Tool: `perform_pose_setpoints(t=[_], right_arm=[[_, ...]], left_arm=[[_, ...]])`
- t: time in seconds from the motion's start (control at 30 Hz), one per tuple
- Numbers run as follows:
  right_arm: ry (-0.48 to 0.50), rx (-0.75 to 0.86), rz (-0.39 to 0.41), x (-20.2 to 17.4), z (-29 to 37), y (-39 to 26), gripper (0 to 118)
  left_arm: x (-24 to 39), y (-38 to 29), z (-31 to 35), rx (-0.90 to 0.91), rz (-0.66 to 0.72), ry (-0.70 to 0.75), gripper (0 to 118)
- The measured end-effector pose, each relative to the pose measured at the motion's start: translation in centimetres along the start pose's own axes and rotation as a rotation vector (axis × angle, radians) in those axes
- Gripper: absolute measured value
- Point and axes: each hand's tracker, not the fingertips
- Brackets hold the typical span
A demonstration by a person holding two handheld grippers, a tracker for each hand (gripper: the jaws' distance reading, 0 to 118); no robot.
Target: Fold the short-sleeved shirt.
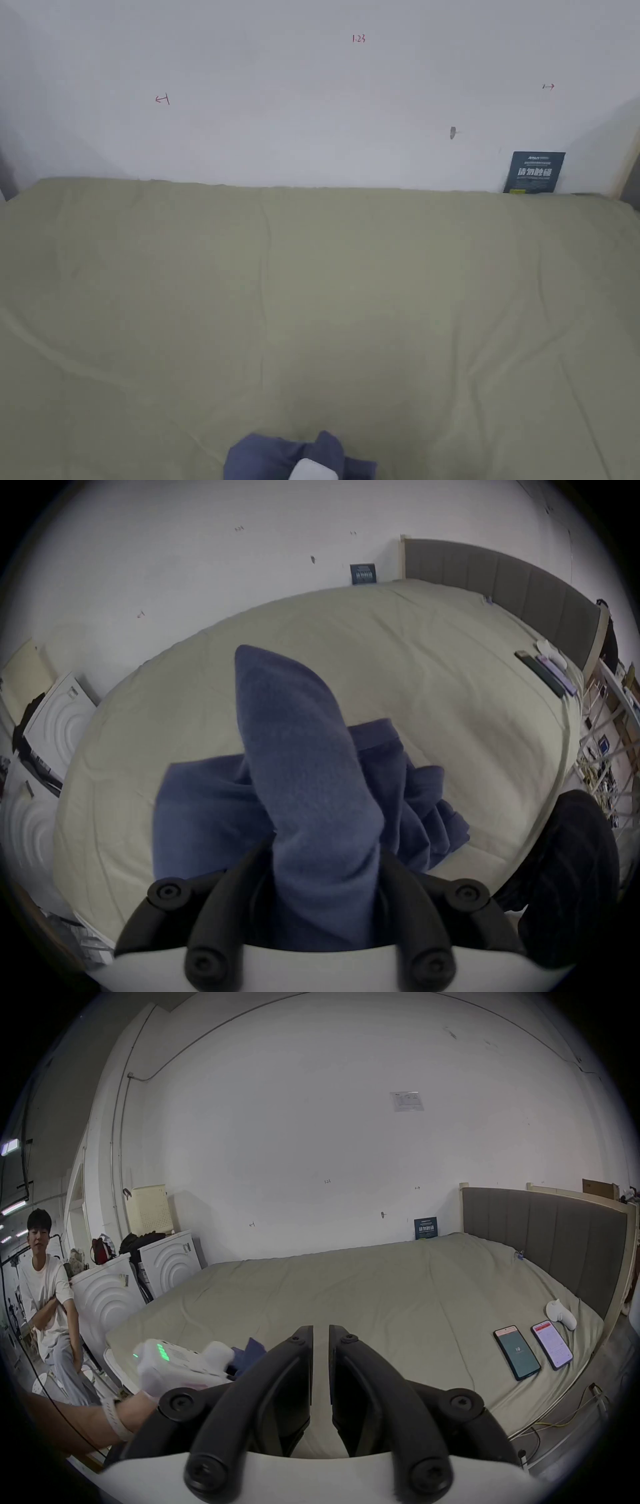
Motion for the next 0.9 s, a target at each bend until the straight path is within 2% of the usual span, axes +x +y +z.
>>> perform_pose_setpoints(t=[0.03, 0.07, 0.2, 0.27, 0.3, 0.33, 0.37, 0.4, 0.43, 0.47, 0.57, 0.7, 0.77, 0.83, 0.9], right_arm=[[-0.002, 0.004, 0.0, 0.1, 0.0, 0.0, 11], [-0.004, 0.006, -0.002, 0.2, 0.0, 0.0, 11], [-0.01, 0.001, -0.008, 0.5, -0.3, -0.4, 11], [-0.008, -0.012, -0.015, 0.5, -0.6, -0.7, 11], [-0.008, -0.015, -0.017, 0.5, -0.7, -0.9, 11], [-0.008, -0.02, -0.019, 0.4, -0.7, -1.0, 11], [-0.006, -0.026, -0.021, 0.4, -0.8, -1.0, 11], [-0.004, -0.029, -0.024, 0.3, -0.8, -1.1, 11], [0.001, -0.032, -0.029, 0.3, -0.8, -1.1, 11], [0.001, -0.034, -0.028, 0.2, -0.7, -1.1, 11], [-0.014, -0.038, -0.015, 0.1, -0.4, -0.9, 11], [-0.018, -0.064, -0.011, 0.2, -0.6, -0.7, 11], [-0.007, -0.096, -0.007, 0.3, -1.3, -0.6, 11], [0.017, -0.124, 0.004, 0.0, -2.4, -0.6, 11], [0.073, -0.182, 0.008, -0.5, -4.2, -0.7, 11]], left_arm=[[-0.9, 0.1, 1.6, 0.013, 0.054, -0.086, 111], [-1.8, -0.2, 3.7, 0.067, 0.067, -0.13, 118], [-5.3, -0.6, 10.7, 0.351, 0.057, -0.156, 118], [-7.3, -1.2, 11.7, 0.391, 0.137, -0.131, 118], [-8.5, -0.7, 11.1, 0.347, 0.207, -0.138, 118], [-9.6, -0.4, 10.2, 0.302, 0.277, -0.166, 111], [-10.1, -0.3, 8.8, 0.273, 0.341, -0.232, 82], [-10.4, -0.4, 7.7, 0.285, 0.383, -0.31, 13], [-9.7, -0.3, 6.0, 0.262, 0.419, -0.365, 7], [-8.5, -0.2, 4.6, 0.264, 0.427, -0.352, 7], [-4.2, 0.6, -0.2, 0.141, 0.43, -0.508, 7], [-0.9, 2.1, -5.8, 0.118, 0.421, -0.416, 7], [-2.4, 2.5, -7.9, 0.06, 0.533, -0.415, 7], [-3.3, 2.7, -6.2, 0.077, 0.555, -0.45, 7], [-4.3, 2.1, -1.8, 0.163, 0.451, -0.446, 7]])
